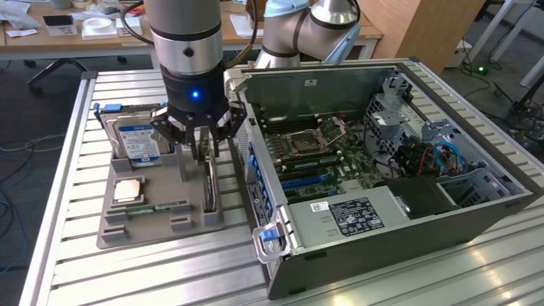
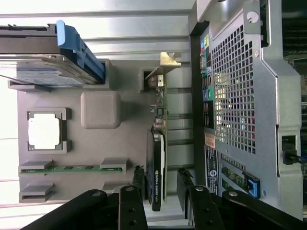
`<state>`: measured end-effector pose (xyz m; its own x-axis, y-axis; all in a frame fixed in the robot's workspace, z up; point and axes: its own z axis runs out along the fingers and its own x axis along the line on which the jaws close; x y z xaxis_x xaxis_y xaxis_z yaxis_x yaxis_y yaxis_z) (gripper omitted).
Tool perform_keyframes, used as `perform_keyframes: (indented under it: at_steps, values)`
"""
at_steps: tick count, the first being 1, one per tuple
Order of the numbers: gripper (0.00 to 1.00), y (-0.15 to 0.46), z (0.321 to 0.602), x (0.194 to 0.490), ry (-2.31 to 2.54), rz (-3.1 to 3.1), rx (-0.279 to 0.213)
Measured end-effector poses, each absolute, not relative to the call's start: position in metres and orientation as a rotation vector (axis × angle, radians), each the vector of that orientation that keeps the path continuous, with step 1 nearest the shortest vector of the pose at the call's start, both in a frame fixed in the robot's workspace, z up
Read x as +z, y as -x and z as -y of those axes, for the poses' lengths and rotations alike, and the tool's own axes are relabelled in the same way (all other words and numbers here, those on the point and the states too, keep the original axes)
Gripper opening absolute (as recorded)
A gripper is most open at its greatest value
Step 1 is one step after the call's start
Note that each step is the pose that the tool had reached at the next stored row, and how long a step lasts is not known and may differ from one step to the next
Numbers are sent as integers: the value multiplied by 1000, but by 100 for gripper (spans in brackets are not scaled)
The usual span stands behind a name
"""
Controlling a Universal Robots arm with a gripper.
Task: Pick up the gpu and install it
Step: 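Pick up the gpu and move the gpu toward the slot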
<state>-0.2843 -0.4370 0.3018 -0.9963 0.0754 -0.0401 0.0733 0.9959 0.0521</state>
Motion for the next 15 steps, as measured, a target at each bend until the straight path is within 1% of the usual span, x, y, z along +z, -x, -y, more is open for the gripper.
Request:
perform_keyframes:
  at_steps: [7, 15]
  values:
    - [42, 284, 437, 301, -116, -3096, 79]
    - [42, 284, 437, 292, -115, -3096, 79]
